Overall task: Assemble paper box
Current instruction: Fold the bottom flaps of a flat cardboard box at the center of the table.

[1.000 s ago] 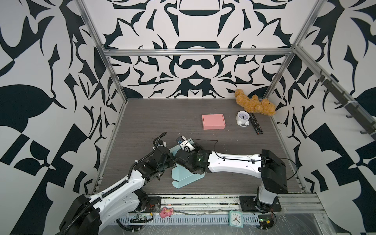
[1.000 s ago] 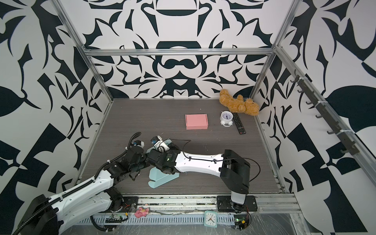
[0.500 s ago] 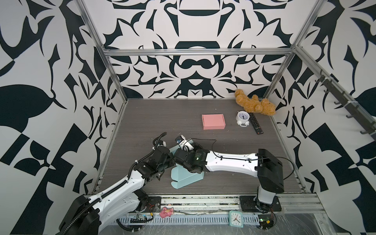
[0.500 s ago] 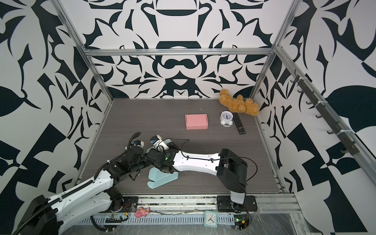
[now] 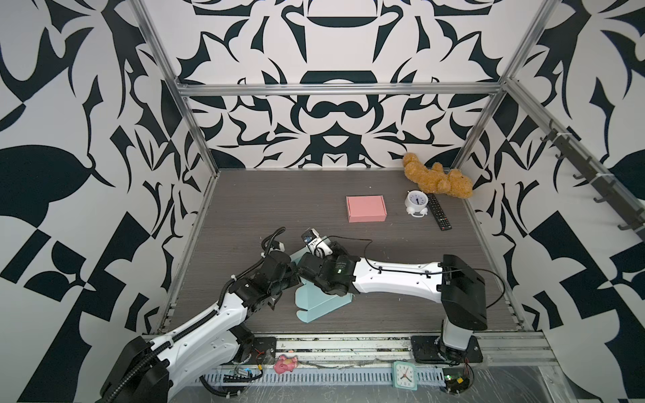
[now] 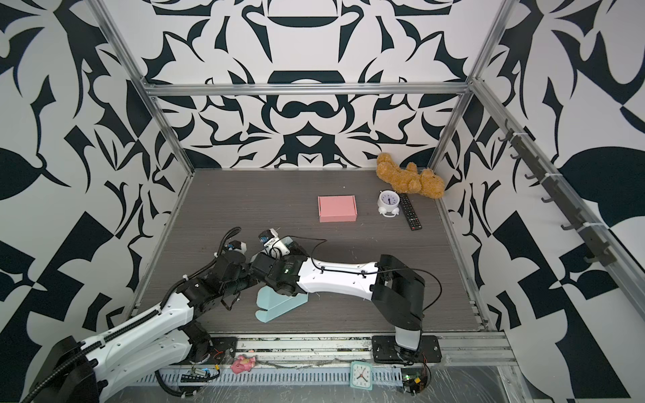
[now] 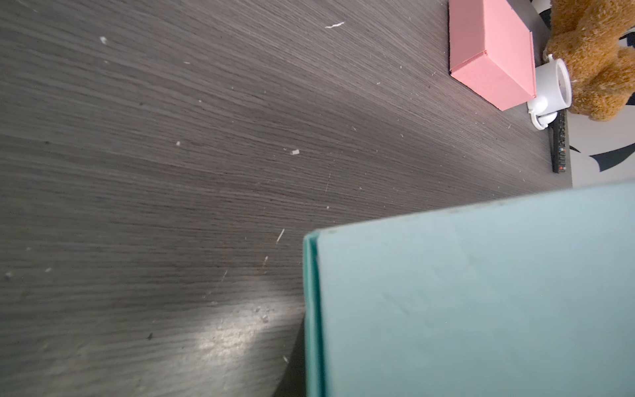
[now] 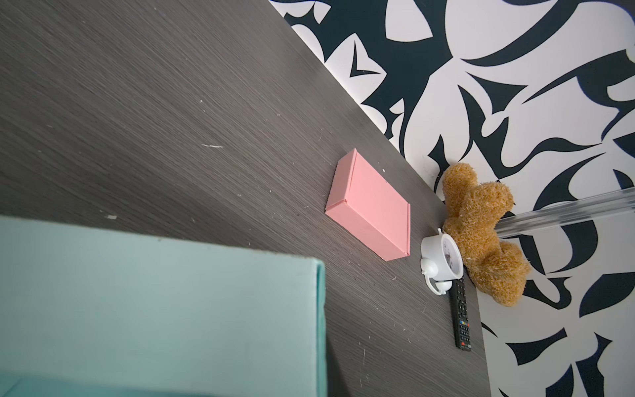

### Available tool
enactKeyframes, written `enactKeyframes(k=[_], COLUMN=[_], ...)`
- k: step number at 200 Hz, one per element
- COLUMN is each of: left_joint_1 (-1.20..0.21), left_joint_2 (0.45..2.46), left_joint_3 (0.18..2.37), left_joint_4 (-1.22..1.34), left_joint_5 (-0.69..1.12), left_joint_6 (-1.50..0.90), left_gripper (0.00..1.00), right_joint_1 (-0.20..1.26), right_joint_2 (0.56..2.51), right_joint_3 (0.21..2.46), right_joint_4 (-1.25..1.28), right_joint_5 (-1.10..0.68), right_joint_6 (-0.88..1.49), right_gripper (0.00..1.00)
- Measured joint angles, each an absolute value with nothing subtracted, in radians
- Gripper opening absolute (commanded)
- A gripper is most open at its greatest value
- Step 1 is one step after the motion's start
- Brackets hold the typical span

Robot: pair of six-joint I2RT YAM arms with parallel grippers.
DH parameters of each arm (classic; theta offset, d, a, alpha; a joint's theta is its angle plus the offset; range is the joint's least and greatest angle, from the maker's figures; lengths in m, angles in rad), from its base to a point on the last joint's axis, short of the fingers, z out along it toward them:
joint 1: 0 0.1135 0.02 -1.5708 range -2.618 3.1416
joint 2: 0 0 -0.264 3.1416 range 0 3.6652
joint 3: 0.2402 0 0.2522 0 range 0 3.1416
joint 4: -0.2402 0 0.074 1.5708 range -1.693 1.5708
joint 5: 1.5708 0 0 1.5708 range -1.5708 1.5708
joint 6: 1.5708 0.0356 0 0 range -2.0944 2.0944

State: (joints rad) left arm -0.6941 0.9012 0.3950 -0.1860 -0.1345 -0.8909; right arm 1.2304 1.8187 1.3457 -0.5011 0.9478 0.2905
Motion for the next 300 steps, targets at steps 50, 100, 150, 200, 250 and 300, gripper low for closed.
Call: enactKeyframes(k=[50,100,150,200,250,300], left_joint_1=[-0.694,-0.696,-0.696,-0.698,-0.701,-0.706], left_joint_2=[0.892,0.893,0.898,0.898,0.898,0.941], left_joint_3=[0.395,0.395,0.395,0.395,0.395,0.395], left_joint_4=[-0.187,-0.184,-0.179,-0.176,-0.167,-0.092], left_joint_5=[-0.135,-0.134,-0.135,-0.135,-0.139,-0.107], left_joint_6=[-0.891,-0.876,-0.863,-0.849,-0.785,-0.611], left_gripper=[0.04,0.03,0.04,0.03,0.04,0.05], right_joint_1=[1.232,1.240,1.253,1.287,1.315,1.161], right_joint_2=[1.820,1.784,1.781,1.729,1.529,1.240], right_joint_3=[1.347,1.303,1.300,1.282,1.222,1.106], right_joint_4=[-0.500,-0.484,-0.497,-0.502,-0.495,-0.431], right_joint_5=[0.966,0.950,0.942,0.868,0.705,0.442], right_joint_6=[0.285,0.243,0.213,0.214,0.271,0.324], right_gripper=[0.11,0.17,0.27,0.57,0.71,0.74])
